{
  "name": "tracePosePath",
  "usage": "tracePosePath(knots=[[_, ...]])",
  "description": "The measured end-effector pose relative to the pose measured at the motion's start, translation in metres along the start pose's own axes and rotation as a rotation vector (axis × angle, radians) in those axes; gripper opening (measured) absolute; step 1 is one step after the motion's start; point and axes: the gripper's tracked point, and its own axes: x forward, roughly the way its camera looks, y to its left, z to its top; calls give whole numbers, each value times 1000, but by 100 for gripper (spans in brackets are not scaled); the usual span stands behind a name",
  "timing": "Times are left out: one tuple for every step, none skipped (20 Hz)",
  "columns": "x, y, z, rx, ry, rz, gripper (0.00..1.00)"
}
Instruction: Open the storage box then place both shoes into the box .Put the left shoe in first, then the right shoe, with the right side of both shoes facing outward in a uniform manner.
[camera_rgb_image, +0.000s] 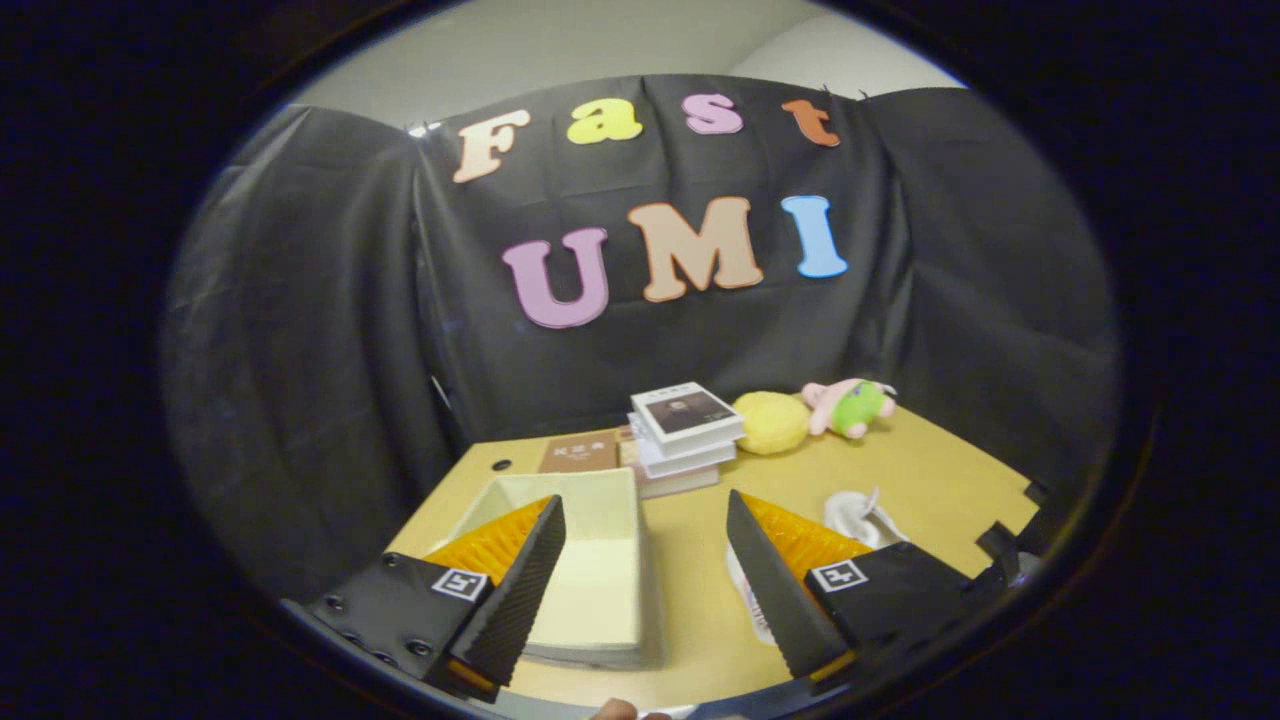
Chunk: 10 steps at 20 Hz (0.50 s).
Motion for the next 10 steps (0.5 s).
tracePosePath(knots=[[7, -19, -6, -22, 34, -45, 100], [14, -38, -14, -46, 73, -88, 100], [23, -55, -23, -67, 114, -129, 100], [33, -76, -32, -90, 160, -184, 100], [43, -91, -44, -104, 216, -219, 100], [50, -100, -54, -117, 266, -237, 100], [60, -109, -66, -127, 320, -254, 100], [68, -115, -75, -137, 368, -258, 100], [75, -121, -84, -138, 416, -270, 100], [83, -123, -92, -138, 455, -267, 100]])
